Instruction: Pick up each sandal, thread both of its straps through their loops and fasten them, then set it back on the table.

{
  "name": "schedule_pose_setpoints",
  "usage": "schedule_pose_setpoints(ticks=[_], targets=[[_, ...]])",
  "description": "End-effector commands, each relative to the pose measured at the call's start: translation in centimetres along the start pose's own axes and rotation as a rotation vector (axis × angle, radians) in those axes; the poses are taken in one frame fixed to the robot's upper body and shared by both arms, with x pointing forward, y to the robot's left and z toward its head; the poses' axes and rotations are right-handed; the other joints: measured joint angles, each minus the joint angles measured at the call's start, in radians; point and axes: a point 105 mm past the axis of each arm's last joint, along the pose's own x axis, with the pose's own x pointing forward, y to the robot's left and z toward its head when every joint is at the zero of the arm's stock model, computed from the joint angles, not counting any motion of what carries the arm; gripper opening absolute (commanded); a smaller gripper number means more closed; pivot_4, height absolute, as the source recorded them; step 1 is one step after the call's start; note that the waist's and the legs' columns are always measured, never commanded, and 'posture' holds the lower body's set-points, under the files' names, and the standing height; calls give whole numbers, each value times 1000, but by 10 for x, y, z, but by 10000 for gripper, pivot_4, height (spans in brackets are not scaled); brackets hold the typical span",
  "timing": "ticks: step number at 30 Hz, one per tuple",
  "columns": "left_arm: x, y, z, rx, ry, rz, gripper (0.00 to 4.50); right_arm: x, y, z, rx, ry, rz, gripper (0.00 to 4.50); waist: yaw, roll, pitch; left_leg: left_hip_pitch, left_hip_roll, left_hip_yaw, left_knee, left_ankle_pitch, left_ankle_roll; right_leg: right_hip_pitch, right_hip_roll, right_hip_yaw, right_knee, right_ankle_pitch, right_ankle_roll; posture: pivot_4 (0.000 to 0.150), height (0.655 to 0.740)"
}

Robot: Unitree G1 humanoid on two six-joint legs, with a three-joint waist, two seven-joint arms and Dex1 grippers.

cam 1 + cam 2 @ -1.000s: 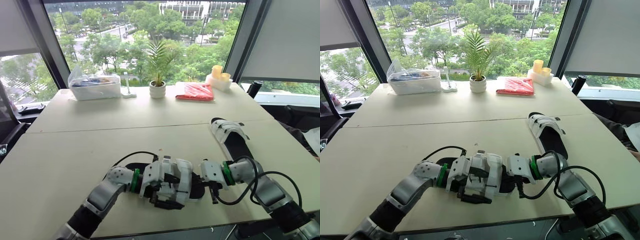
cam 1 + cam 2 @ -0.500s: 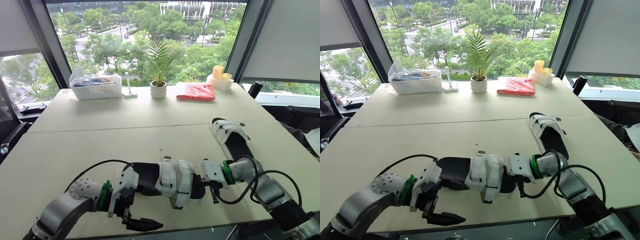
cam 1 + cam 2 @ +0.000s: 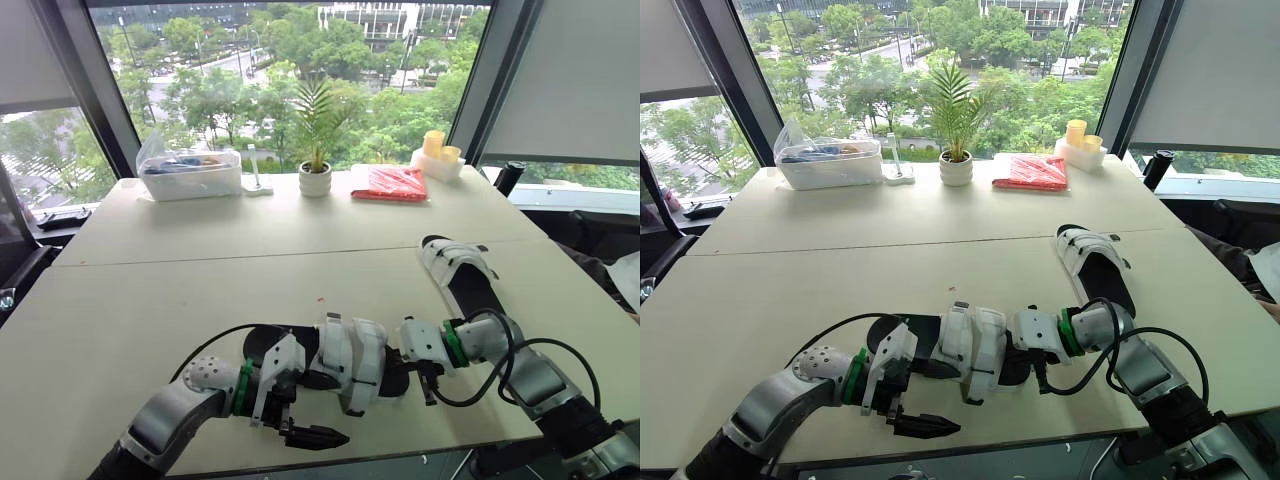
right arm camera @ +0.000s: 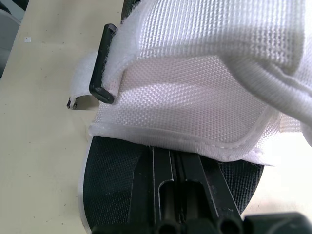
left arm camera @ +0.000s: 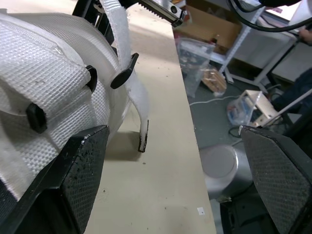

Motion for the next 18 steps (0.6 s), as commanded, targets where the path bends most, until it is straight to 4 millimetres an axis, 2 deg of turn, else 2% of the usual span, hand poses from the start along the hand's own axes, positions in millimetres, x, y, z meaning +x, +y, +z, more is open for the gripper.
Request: schedule_pose_setpoints(ticks=[1, 6, 14, 18], targets=[[7, -2, 1, -9, 5, -27, 44220, 9, 19, -23, 80, 77, 64, 0, 0, 0, 0, 0, 0, 0, 0, 0, 0, 0, 0, 0, 0, 0, 0, 1500, 7400], [16, -6, -2, -52, 8, -56, 44220, 8, 22, -23, 82, 77, 71, 0, 0, 0, 0, 0, 0, 0, 0, 0, 0, 0, 0, 0, 0, 0, 0, 1500, 7400], [29, 0, 1, -102, -15, -33, 44220, 4, 27, -23, 92, 86, 86, 0, 2, 0, 0, 0, 0, 0, 0, 0, 0, 0, 0, 0, 0, 0, 0, 1500, 7400], [33, -2, 2, -130, -33, -43, 26306, 0, 29, -25, 96, 95, 90, 0, 4, 0, 0, -1, 0, 0, 0, 0, 0, 0, 0, 0, -1, 0, 0, 1500, 7400]])
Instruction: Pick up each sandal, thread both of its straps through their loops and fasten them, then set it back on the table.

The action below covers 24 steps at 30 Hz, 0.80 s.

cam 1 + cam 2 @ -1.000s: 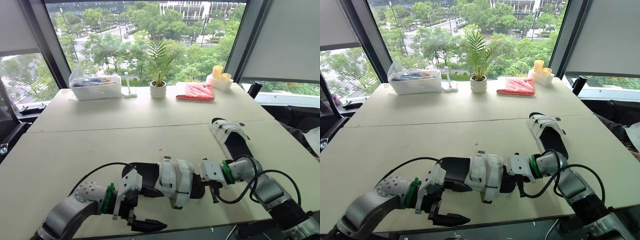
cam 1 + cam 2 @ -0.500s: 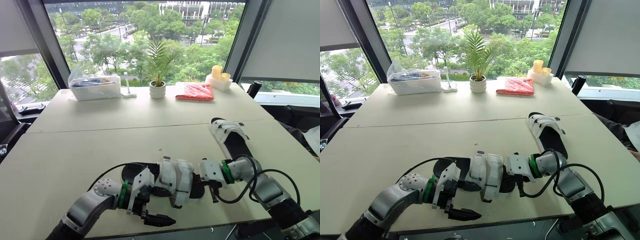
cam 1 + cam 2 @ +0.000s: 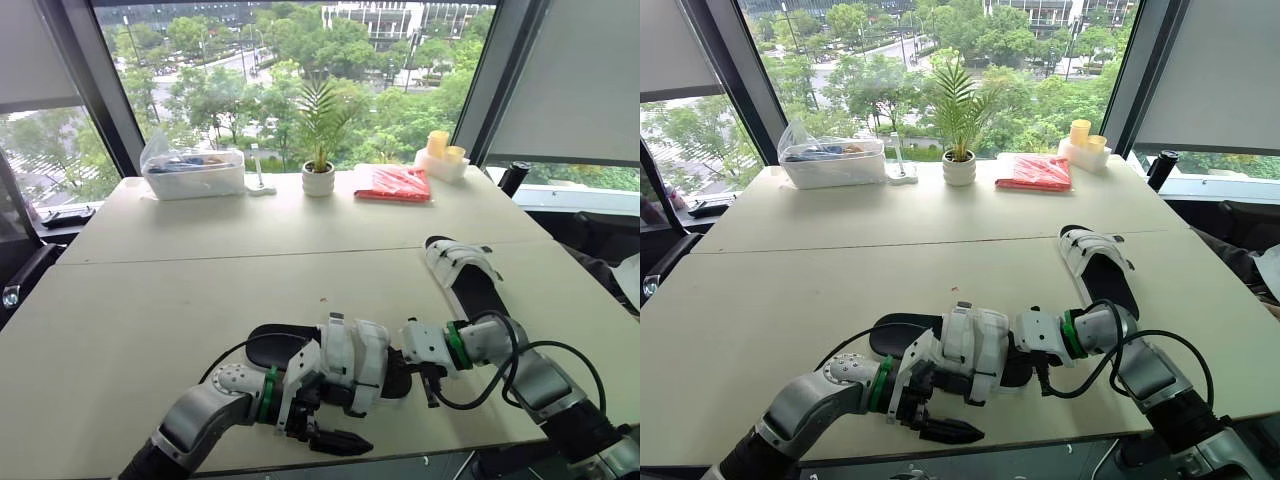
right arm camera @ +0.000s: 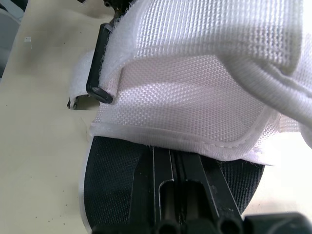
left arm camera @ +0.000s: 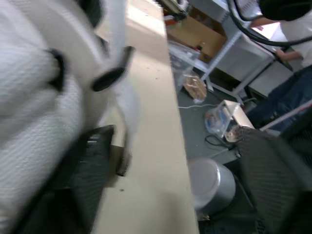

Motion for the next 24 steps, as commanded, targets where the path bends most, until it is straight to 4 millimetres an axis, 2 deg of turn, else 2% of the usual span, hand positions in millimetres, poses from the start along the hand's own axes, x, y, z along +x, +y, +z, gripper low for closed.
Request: schedule_pose_setpoints(ticks=[1, 5, 8, 12, 16, 19, 24], targets=[[2, -2, 7, -15, -27, -18, 20929, 4, 23, -23, 85, 82, 90, 0, 0, 0, 0, 0, 0, 0, 0, 0, 0, 0, 0, 0, 0, 0, 0, 1500, 7400], [2, -5, 8, -30, -26, -34, 442, 1, 23, -24, 85, 91, 92, 0, 3, 0, 0, -1, 0, 0, 0, 0, 1, 0, 0, 0, 0, 0, 0, 1500, 7400], [-2, -21, 6, -44, 6, -129, 442, -1, 22, -25, 85, 96, 92, 0, 4, 0, 0, -1, 0, 0, 0, 0, 0, 0, 0, 0, 0, 0, 0, 1500, 7400], [-19, -44, 4, 2, 94, -260, 442, -2, 19, -25, 81, 105, 94, 0, 1, 1, 0, -1, 0, 0, -1, 0, 0, 0, 0, 0, -1, 0, 0, 1500, 7400], [-32, -54, 19, 117, 139, -328, 442, -2, 16, -26, 79, 108, 92, 0, 1, 0, 1, -1, 0, 0, -1, 0, 0, -1, -1, 0, -1, 0, 0, 1500, 7400], [-38, -52, 27, 234, 190, -348, 442, -2, 15, -27, 77, 109, 94, 0, -2, 0, 1, -1, 0, 0, -2, 0, 0, -1, -1, 0, -1, 0, 0, 1500, 7400], [-51, -22, 42, 425, 277, -314, 442, -1, 7, -25, 60, 108, 88, 0, -1, 0, 1, -1, 0, 0, -4, 1, 2, -1, 0, -1, -1, 0, 0, 1500, 7400]])
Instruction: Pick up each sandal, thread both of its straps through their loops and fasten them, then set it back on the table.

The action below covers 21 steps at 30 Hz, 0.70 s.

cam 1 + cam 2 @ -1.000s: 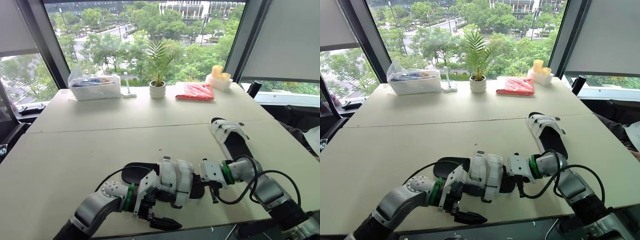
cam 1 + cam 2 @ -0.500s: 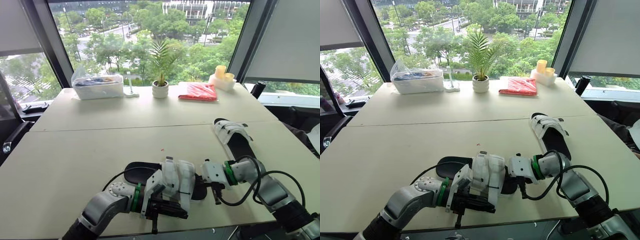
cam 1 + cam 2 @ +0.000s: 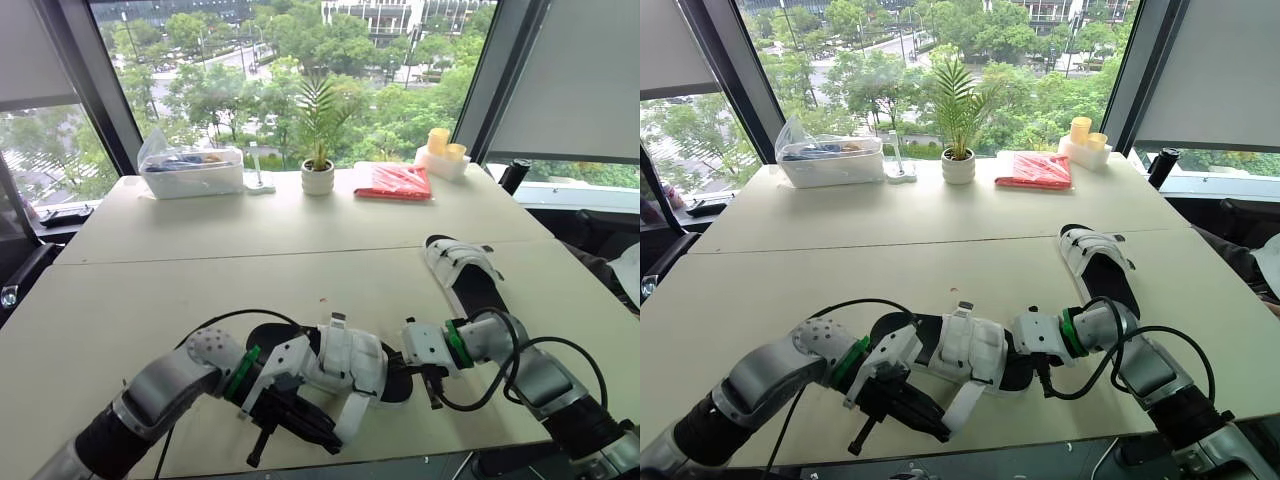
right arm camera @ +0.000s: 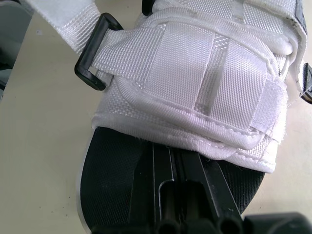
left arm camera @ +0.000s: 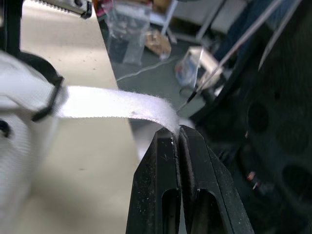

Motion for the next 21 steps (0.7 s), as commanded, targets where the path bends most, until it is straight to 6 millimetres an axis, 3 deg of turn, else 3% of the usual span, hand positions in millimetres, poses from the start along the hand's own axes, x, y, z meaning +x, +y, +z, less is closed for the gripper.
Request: schedule_pose_setpoints(ticks=[1, 5, 12, 17, 21], targets=[[-14, 9, 8, 136, 51, -45, 442, 3, 11, -29, 100, 91, 47, 0, 0, 0, 0, 0, 0, 0, 0, 0, 0, 0, 0, 0, 0, 0, 0, 1500, 7400], [-24, 19, 13, 179, 69, -79, 442, 2, 8, -29, 96, 93, 43, 0, -1, 0, 0, 0, 0, 0, 1, 0, 0, 0, 0, 0, 0, 0, 0, 1500, 7400], [-34, 24, 42, 162, -46, -141, 442, 3, 9, -29, 95, 91, 38, 0, -2, -1, 0, 0, 0, 0, 1, 1, 1, 0, 1, 0, 1, 0, 0, 1500, 7400], [-38, 30, 71, 67, -201, -194, 442, 3, 10, -29, 98, 91, 34, 0, -2, -1, 1, 0, 0, 0, 2, 1, 1, 0, 1, 0, 2, 0, 0, 1500, 7400], [-27, 40, 88, -78, -351, -216, 442, 5, 10, -28, 98, 86, 30, 0, -2, -2, 4, 0, 0, 0, 4, 1, 1, 1, 2, 0, 3, 0, 1, 1500, 7400]])
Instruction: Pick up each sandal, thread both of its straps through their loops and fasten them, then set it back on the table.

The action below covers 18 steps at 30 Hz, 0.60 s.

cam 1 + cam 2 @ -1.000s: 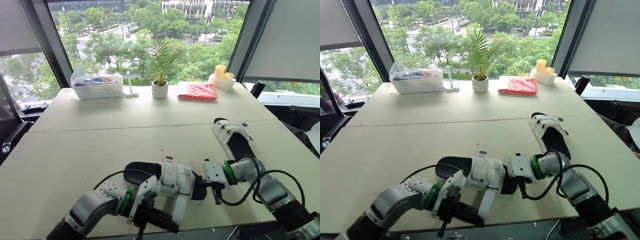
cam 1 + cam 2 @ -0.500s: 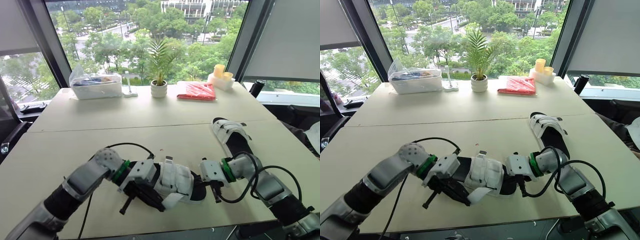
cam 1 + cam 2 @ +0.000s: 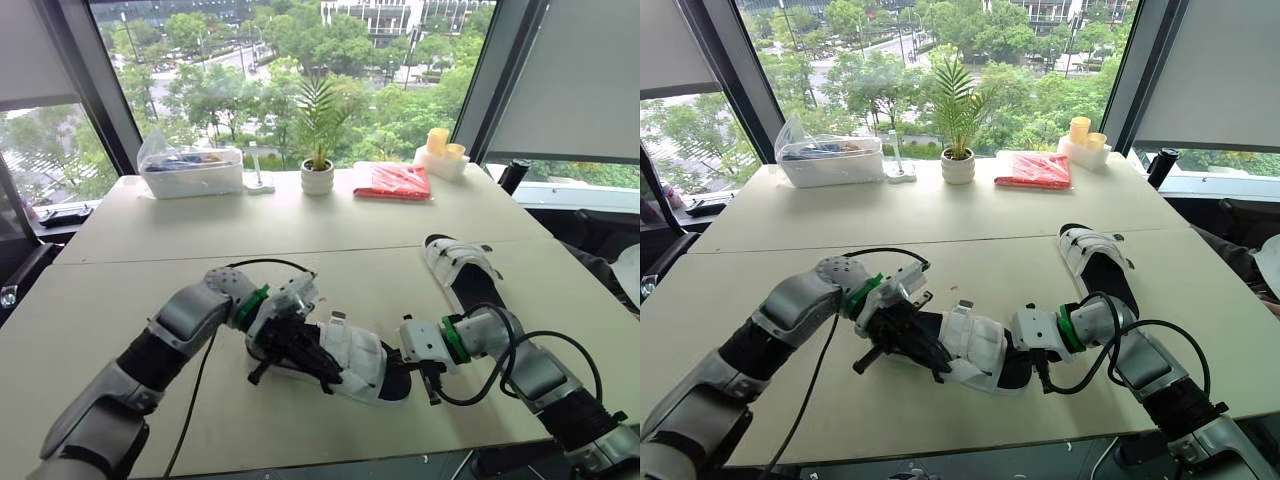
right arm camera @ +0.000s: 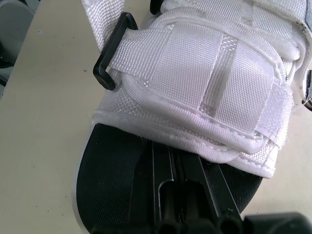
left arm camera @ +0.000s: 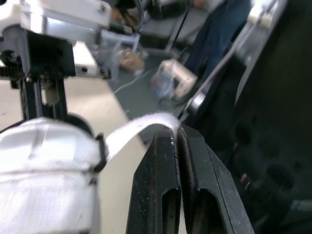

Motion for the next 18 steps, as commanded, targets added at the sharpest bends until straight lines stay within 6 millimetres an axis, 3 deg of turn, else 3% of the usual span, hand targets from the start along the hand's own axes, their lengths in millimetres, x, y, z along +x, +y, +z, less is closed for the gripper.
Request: schedule_pose_setpoints(ticks=[1, 7, 18], targets=[[2, -2, 42, -4, -194, -43, 442, 4, 14, -28, 106, 92, 32, 0, 0, 0, 1, 0, 0, 0, 1, 0, 0, 0, 0, 0, 0, 0, 0, 1500, 7400], [8, 23, 38, -166, -324, 103, 442, 5, 13, -27, 104, 89, 26, 0, 0, -1, 2, -1, 0, 0, 4, 0, 0, 0, 0, 0, 4, 1, 2, 1500, 7400], [1, 36, 30, -344, -462, 317, 442, 7, 13, -27, 105, 84, 22, 0, 1, -1, 2, 0, 0, -1, 8, 0, 0, 1, 0, 0, 5, 2, 3, 1500, 7400]])
